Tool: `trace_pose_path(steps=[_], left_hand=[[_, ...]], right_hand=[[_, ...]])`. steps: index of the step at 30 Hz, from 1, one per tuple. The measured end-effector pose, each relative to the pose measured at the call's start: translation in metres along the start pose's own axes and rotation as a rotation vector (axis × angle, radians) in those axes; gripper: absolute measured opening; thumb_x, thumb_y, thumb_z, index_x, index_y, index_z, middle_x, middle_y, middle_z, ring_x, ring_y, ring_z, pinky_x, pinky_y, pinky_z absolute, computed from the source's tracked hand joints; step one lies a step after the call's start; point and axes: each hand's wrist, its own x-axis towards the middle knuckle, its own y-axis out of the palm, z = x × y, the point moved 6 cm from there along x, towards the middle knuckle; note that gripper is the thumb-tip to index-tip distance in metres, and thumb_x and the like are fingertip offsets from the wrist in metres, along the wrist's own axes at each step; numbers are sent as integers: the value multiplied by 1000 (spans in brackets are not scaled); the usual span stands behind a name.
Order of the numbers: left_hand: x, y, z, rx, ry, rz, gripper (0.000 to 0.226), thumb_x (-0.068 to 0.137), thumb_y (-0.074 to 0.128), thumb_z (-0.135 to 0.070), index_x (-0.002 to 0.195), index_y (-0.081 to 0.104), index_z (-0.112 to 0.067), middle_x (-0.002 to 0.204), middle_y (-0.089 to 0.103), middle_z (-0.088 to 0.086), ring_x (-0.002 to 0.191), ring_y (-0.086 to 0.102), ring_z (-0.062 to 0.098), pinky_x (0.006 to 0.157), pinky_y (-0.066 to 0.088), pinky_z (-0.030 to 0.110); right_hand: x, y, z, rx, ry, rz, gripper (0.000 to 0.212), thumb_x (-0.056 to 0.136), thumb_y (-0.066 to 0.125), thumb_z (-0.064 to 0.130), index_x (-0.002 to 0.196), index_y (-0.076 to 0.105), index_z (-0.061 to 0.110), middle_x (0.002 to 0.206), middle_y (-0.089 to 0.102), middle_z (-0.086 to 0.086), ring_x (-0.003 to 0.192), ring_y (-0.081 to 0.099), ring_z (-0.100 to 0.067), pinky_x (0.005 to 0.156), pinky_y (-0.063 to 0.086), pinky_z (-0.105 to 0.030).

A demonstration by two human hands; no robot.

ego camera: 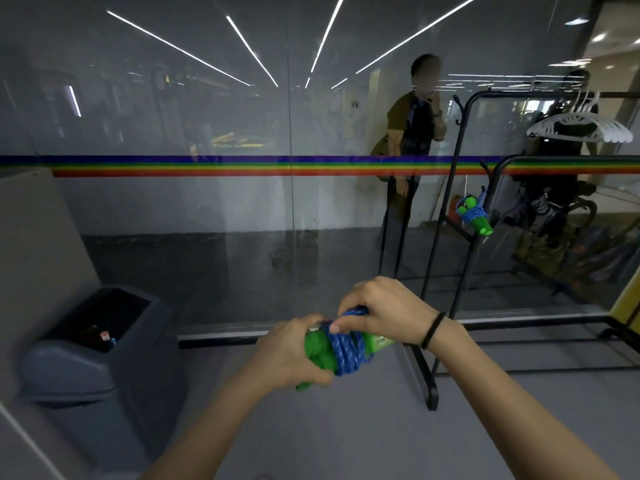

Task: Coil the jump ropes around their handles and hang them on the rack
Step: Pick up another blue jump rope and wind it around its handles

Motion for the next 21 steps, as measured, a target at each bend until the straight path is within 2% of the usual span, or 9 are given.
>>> trace_pose_path(steps=[3,5,9,11,14,18,20,21], left_hand=[[-3,4,-10,200,34,31,63,49,74,-42,107,50,-40,88,61,-11,91,62,17,66,39,23],[-3,3,-12,323,54,22,66,50,74,-40,112,49,-37,95,63,-9,96,61,18,67,38,24],[-6,4,-21,572,140,44,65,51,74,-44,109,51,-30,101,61,-9,102,46,18,76,26,34],[-6,5,-23,618,153,50,59,50,73,-45,102,51,-28,96,61,-10,99,41,17,74,21,35],[-6,6,-25,655,163,22,55,50,71,-47,96,50,-25,89,59,-10,96,41,17,74,20,36],[-9,14,-21,552,197,31,43,53,64,-51,81,48,-24,78,50,-11,89,43,14,77,24,34],[-11,21,-15,321,200,109,44,48,63,-51,79,50,-22,75,51,-9,81,45,11,75,28,30],[-13,24,-13,92,182,162,44,45,63,-47,80,53,-21,74,54,-7,75,47,9,72,33,28]], right_hand=[[8,10,1,104,-13,115,33,79,59,53,67,66,23,51,52,15,53,49,-4,54,32,-13],[10,19,-6,249,30,204,30,81,61,46,63,65,22,50,54,12,49,50,-3,54,34,-10],[10,38,-21,594,120,332,27,87,59,33,63,62,20,58,59,3,50,50,0,60,39,-8],[11,43,-24,727,147,355,27,89,57,25,64,61,16,58,60,7,51,52,0,59,42,-9],[9,49,-28,886,204,399,30,92,51,21,65,58,11,51,51,5,49,52,-4,60,48,-13],[8,52,-34,991,214,454,31,94,46,16,67,59,9,49,41,3,43,43,-3,66,51,-16],[5,55,-44,1044,260,463,32,92,49,20,64,63,15,46,38,10,41,40,-2,69,54,-20],[0,52,-46,1094,280,445,31,87,54,26,59,65,18,43,39,13,40,41,-1,66,54,-19]])
